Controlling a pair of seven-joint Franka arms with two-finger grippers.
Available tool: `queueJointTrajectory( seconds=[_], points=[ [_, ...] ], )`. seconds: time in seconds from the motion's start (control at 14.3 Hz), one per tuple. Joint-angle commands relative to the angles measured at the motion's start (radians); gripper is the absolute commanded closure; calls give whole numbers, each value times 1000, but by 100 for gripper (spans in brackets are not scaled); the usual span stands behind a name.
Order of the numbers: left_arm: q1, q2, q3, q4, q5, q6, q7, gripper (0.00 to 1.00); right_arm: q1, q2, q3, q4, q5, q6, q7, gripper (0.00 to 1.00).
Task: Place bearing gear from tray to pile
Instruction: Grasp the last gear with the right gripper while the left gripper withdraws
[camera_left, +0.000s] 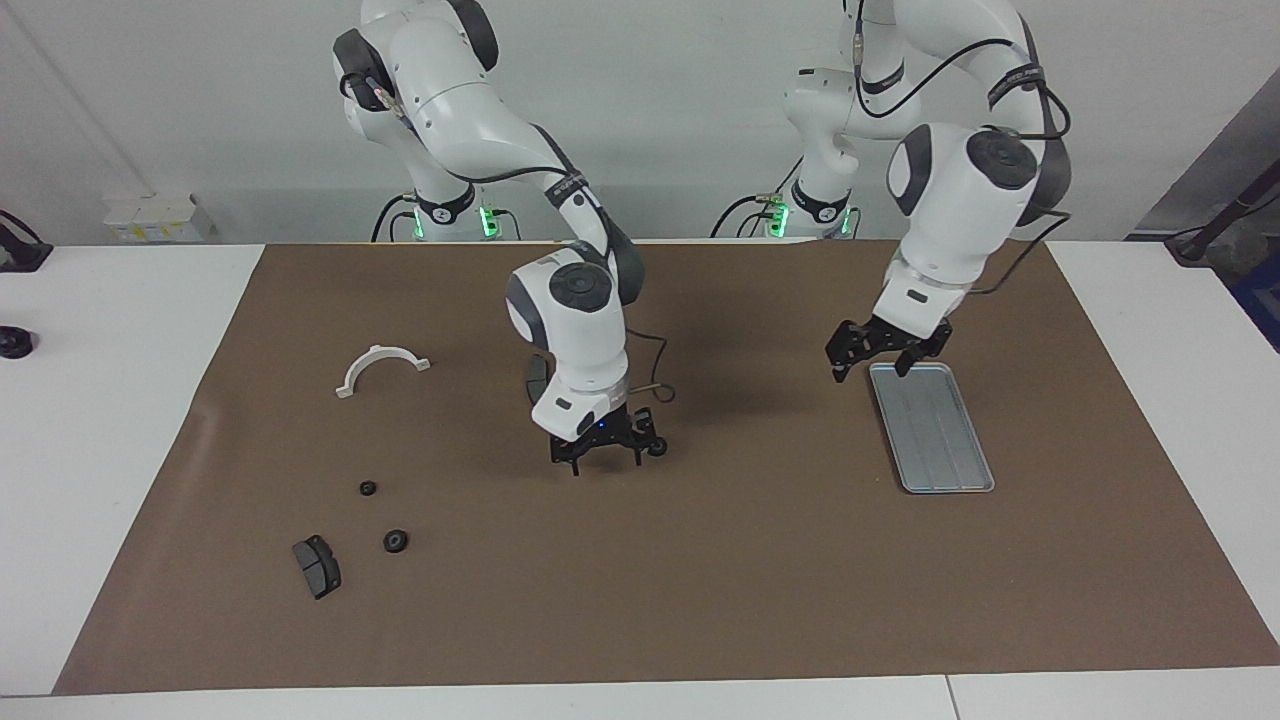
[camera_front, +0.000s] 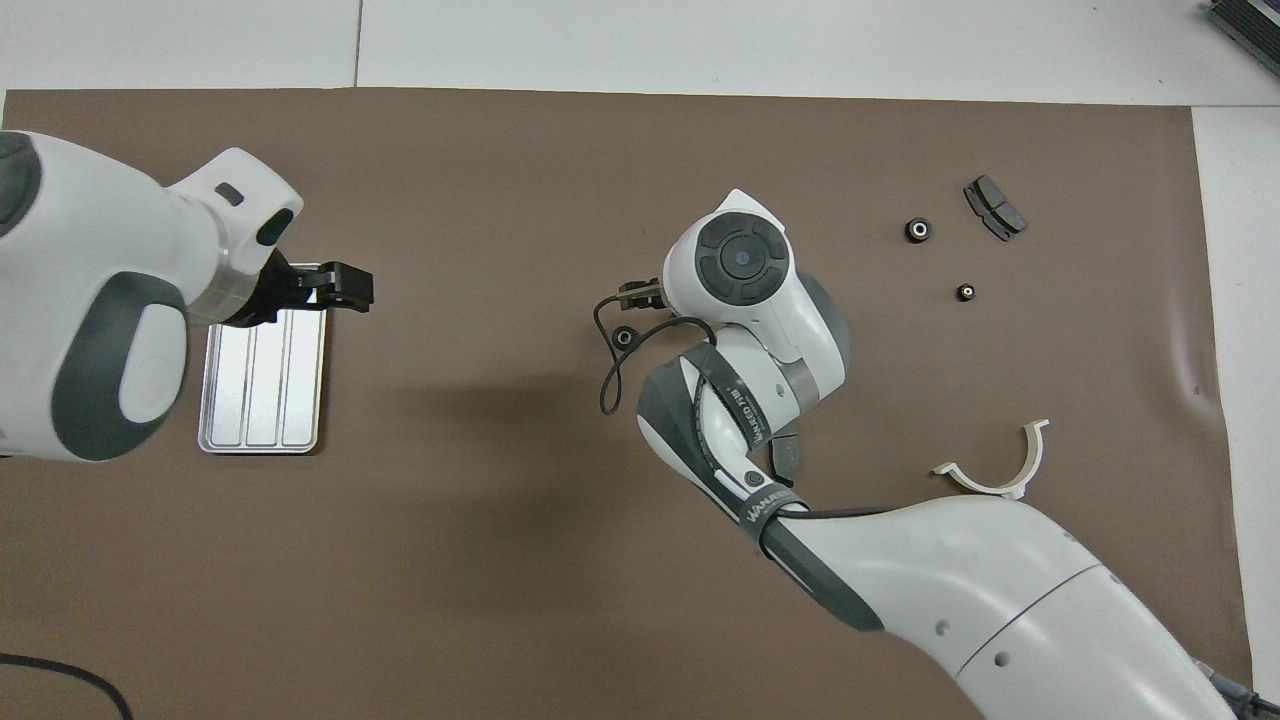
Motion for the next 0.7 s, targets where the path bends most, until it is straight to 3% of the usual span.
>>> queueJointTrajectory(
  seconds=[0.0, 0.35, 0.63],
  points=[
    [90, -57, -10, -4, 13, -81, 138, 0, 43, -1, 0, -28, -18, 14, 68, 7],
    [232, -110, -10, -1, 14, -126, 349, 0, 85, 5, -2, -78, -19, 112, 82, 19],
    [230, -127, -16, 65, 71, -181, 372, 0, 84, 5, -2, -81, -22, 113, 81, 38]
  ],
)
